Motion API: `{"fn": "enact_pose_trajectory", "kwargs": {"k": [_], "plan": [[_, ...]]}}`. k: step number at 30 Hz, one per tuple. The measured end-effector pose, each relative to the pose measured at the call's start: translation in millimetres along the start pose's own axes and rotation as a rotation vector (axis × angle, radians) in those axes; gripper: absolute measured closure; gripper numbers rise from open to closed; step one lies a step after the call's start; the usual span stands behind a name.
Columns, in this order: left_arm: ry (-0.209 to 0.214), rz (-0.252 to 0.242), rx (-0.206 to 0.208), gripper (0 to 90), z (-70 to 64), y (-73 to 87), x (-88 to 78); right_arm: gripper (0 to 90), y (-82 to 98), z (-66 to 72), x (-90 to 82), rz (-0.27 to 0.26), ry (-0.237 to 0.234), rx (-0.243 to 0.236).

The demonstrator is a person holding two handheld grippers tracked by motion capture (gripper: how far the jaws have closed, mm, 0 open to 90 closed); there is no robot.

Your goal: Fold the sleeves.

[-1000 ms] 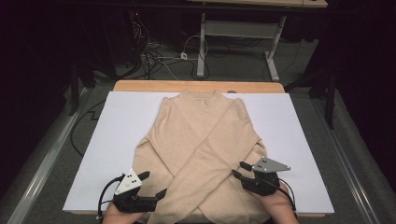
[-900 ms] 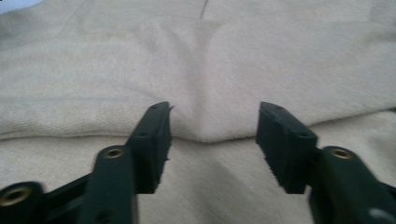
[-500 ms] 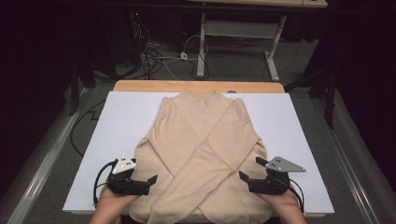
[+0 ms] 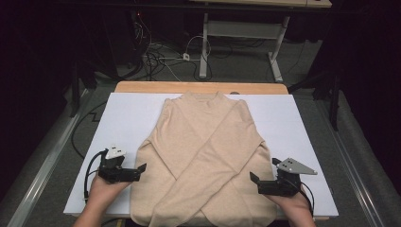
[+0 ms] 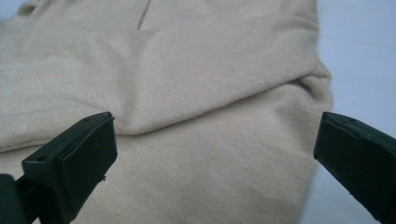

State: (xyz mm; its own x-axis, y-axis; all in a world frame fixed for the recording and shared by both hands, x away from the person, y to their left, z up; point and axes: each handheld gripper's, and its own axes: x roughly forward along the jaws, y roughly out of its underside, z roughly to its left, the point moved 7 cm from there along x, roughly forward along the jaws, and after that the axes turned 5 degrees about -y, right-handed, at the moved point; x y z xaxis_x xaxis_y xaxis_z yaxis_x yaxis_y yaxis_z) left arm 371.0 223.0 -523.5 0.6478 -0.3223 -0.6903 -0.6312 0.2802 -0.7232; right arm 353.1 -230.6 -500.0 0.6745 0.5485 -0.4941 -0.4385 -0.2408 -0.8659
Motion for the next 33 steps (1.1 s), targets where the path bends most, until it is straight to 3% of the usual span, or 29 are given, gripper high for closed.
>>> {"fn": "enact_pose_trajectory", "kwargs": {"k": [4, 12, 15, 20, 25, 33], "plan": [[-0.011, 0.024, 0.017, 0.0, -0.1, 3.4, 7.0, 0.5, 2.2, -5.1, -4.2, 0.000, 0.025, 0.011], [0.006, 0.025, -0.003, 1.7, 0.4, 4.0, 10.9, 5.5, 9.2, -15.3, -14.6, -0.001, 0.082, 0.024], [0.008, 0.042, 0.013, 6.4, -1.5, 5.0, 12.8, 9.9, 11.9, -18.2, -17.7, 0.004, 0.097, 0.033], [0.020, 0.049, 0.026, 20.0, -3.6, 5.7, 13.2, 19.5, 16.4, -18.0, -13.4, 0.045, 0.116, 0.039], [0.054, 0.028, 0.074, 43.7, -11.2, 6.9, 10.4, 27.5, 16.1, -20.0, -5.5, 0.084, 0.125, 0.044], [0.105, 0.024, 0.098, 71.9, -20.6, 8.0, 9.2, 39.3, 15.8, -46.4, 9.9, 0.180, 0.166, 0.105]]}}
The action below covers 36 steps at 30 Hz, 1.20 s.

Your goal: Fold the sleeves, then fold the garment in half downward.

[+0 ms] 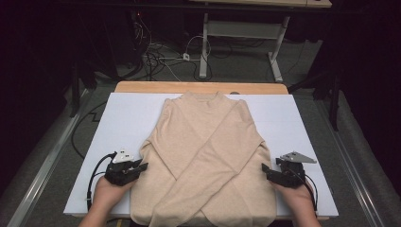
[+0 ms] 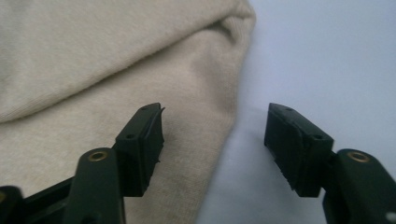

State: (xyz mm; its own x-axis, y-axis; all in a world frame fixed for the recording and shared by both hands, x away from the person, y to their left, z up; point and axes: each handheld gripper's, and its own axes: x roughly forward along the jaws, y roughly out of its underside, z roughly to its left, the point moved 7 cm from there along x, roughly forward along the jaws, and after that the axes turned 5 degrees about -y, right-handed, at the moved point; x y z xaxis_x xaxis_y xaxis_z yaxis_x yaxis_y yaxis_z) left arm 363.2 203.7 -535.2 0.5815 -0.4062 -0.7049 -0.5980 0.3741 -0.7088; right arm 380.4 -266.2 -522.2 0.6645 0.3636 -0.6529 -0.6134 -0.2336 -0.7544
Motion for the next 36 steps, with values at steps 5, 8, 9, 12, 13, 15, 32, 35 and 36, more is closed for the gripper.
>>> {"fn": "enact_pose_trajectory", "kwargs": {"k": [5, 8, 9, 12, 13, 15, 32, 35, 36], "plan": [[0.008, -0.002, 0.014, 78.6, -1.6, 0.2, -0.1, 48.6, -4.1, -1.6, 5.5, 0.013, 0.003, -0.012], [0.002, -0.003, 0.019, 80.0, -2.4, 0.6, -0.5, 62.4, -4.4, 0.4, 5.8, 0.010, -0.028, -0.024], [0.000, -0.004, 0.020, 80.5, -2.6, 0.6, -0.6, 65.4, -4.4, 0.9, 5.8, 0.009, -0.035, -0.026], [-0.008, -0.006, 0.028, 80.7, -3.3, 0.9, -1.2, 82.9, -4.2, 2.2, 5.3, 0.006, -0.078, -0.030], [-0.012, -0.009, 0.029, 81.1, -3.8, 1.0, -1.7, 85.3, -3.9, 2.9, 5.0, 0.005, -0.085, -0.032], [-0.026, -0.009, 0.037, 81.4, -5.1, 1.9, -3.3, 86.9, -4.1, 3.4, 3.7, -0.004, -0.089, -0.040], [-0.005, -0.001, 0.040, 82.2, -14.0, 23.0, -25.3, 88.0, 19.1, 9.4, -31.1, -0.070, -0.106, -0.059], [0.001, 0.009, 0.060, 82.1, -19.1, 25.9, -30.7, 88.0, 25.6, 11.4, -38.4, -0.069, -0.112, -0.063], [0.003, 0.010, 0.068, 82.1, -21.2, 26.6, -32.7, 87.9, 27.5, 12.0, -40.8, -0.071, -0.115, -0.063]]}}
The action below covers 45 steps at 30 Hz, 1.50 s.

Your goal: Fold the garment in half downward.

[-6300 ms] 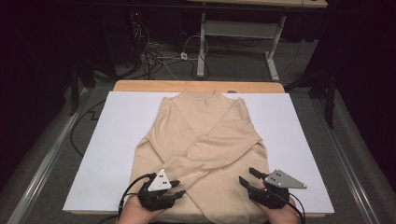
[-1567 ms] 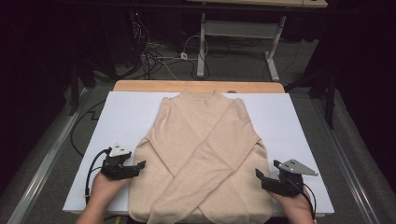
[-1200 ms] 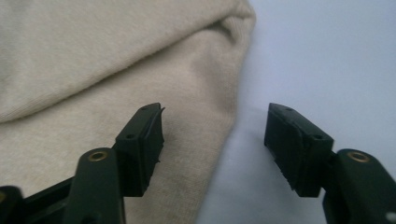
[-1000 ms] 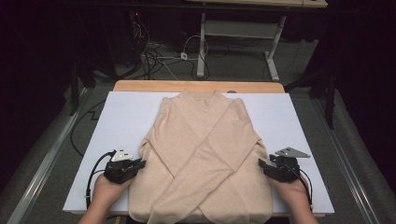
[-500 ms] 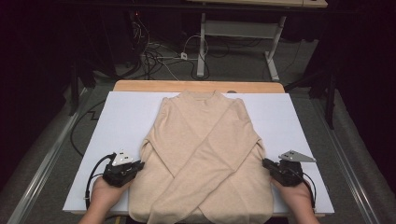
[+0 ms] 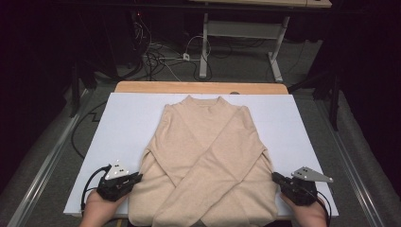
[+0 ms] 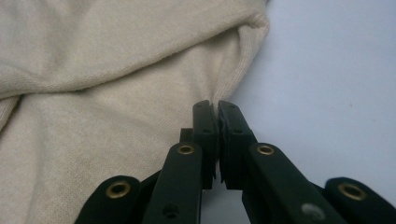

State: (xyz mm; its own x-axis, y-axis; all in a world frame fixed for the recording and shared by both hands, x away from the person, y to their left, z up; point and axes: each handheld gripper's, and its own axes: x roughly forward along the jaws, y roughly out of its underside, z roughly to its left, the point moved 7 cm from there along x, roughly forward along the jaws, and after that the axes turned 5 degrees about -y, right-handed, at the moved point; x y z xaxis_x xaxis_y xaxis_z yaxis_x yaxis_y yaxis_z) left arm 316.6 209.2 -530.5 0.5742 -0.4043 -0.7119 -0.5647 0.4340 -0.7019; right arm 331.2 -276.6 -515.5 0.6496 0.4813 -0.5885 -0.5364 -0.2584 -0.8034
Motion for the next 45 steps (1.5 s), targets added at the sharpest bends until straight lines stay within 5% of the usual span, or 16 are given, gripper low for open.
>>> {"fn": "enact_pose_trajectory", "kwargs": {"k": [12, 23, 37, 45], "plan": [[0.036, -0.034, 0.029, 82.0, -22.6, 16.8, -21.9, 87.9, 18.0, 10.5, -24.6, -0.022, -0.020, 0.008], [0.053, -0.051, -0.007, 78.2, -20.9, 14.3, -23.0, 84.9, 19.8, 15.2, -27.0, -0.027, -0.031, 0.006], [0.005, -0.081, -0.097, 32.0, -5.9, -15.1, -16.3, 20.8, -11.2, 19.5, -19.1, -0.117, -0.053, -0.028], [-0.034, -0.080, -0.123, 6.4, 10.5, -40.7, 0.5, 1.6, -25.0, 11.4, -1.1, -0.122, -0.052, -0.016]]}}
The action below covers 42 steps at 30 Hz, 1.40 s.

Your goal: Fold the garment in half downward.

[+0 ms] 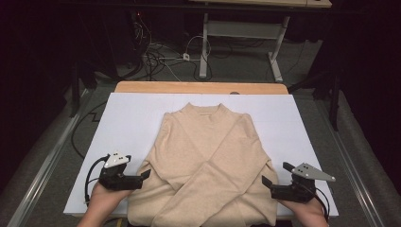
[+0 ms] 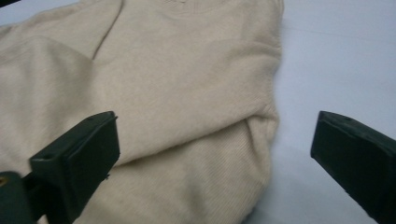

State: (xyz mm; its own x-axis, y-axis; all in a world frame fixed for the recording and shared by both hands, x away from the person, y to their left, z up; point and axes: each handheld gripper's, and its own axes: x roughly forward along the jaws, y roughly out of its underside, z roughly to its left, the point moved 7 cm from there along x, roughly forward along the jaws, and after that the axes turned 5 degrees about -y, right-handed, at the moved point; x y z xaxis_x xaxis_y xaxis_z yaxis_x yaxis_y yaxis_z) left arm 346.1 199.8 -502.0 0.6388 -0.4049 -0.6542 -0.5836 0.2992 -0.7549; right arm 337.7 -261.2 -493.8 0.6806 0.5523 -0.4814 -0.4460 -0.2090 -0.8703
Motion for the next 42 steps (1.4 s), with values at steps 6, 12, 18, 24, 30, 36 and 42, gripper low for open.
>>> {"fn": "enact_pose_trajectory", "kwargs": {"k": [6, 12, 18, 24, 30, 36, 42], "plan": [[0.004, 0.013, -0.019, 0.0, 7.7, -15.0, 21.6, 0.4, -9.0, -11.4, 13.3, 0.004, 0.017, 0.002], [-0.007, 0.030, -0.016, 0.0, 14.6, -31.5, 41.4, 0.4, -19.2, -23.9, 36.1, 0.028, 0.026, -0.004], [-0.010, 0.071, -0.025, 0.0, 24.5, -45.5, 63.2, 3.0, -29.1, -38.8, 60.6, 0.053, 0.040, 0.009], [-0.034, 0.094, -0.042, 0.1, 37.7, -57.0, 86.0, 8.8, -42.3, -51.6, 85.2, 0.087, 0.049, 0.026], [-0.060, 0.122, -0.062, 3.4, 53.2, -65.5, 107.4, 15.7, -55.7, -67.6, 107.9, 0.102, 0.075, 0.051], [-0.066, 0.113, -0.060, 15.1, 57.9, -71.6, 123.9, 24.6, -65.8, -82.1, 131.7, 0.126, 0.098, 0.063], [-0.027, 0.108, -0.037, 32.2, 48.4, -82.9, 133.4, 34.4, -70.4, -88.7, 152.6, 0.158, 0.089, 0.096]]}}
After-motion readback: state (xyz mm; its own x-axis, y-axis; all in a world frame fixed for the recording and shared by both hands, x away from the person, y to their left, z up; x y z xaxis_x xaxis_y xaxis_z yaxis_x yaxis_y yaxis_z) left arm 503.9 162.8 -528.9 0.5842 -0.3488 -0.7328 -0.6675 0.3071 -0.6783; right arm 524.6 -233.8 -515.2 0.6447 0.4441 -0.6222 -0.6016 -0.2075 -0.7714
